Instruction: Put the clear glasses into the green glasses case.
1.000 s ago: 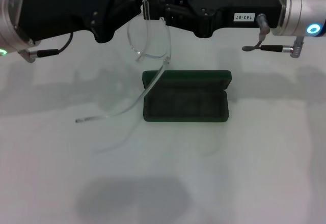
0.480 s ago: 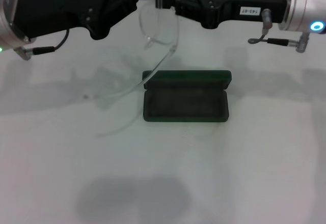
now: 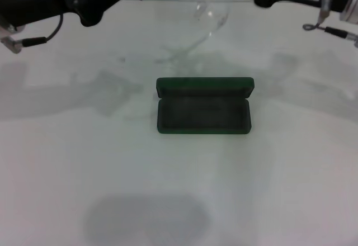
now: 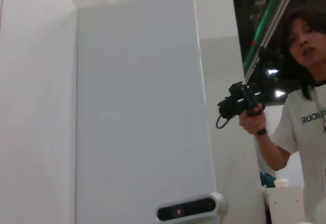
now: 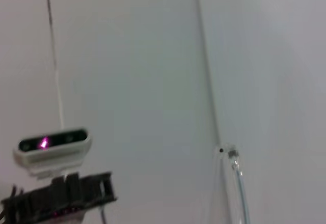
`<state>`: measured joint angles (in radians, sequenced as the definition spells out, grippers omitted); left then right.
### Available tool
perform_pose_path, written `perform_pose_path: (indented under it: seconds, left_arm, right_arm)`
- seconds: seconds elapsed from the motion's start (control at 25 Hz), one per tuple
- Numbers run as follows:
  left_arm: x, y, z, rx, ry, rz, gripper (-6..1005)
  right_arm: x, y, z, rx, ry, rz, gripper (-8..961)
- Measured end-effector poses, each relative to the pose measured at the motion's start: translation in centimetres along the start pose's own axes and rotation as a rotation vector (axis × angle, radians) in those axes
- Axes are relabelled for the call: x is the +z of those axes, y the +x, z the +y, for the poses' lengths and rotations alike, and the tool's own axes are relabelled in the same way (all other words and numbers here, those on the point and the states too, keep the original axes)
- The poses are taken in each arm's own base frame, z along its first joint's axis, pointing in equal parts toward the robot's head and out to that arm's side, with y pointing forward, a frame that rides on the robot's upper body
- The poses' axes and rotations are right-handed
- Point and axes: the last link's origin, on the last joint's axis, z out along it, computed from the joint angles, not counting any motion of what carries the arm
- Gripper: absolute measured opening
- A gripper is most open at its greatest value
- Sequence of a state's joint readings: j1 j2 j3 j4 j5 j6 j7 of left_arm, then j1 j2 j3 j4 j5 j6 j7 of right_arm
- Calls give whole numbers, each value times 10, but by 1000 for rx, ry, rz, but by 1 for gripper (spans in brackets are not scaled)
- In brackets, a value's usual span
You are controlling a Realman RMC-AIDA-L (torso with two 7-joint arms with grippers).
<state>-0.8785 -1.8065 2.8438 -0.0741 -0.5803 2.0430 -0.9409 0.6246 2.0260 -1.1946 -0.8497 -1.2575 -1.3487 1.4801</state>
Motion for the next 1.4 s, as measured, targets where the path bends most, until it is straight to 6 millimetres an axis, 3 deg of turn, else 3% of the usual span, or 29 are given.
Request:
perform_pose_path:
  seconds: [0.44,1.12,1.4]
  left_arm:
    - [-15,3,1,1,33,-10,37]
    - [-4,0,0,8,15,1,37]
    - [2,-2,0,3,1,-2,37]
  right_arm:
    - [-14,-6,-8,-36,79,-87,87]
    - [47,11,20,-16,-143,45,87]
    - [60,11,28,-32,-189,70,87]
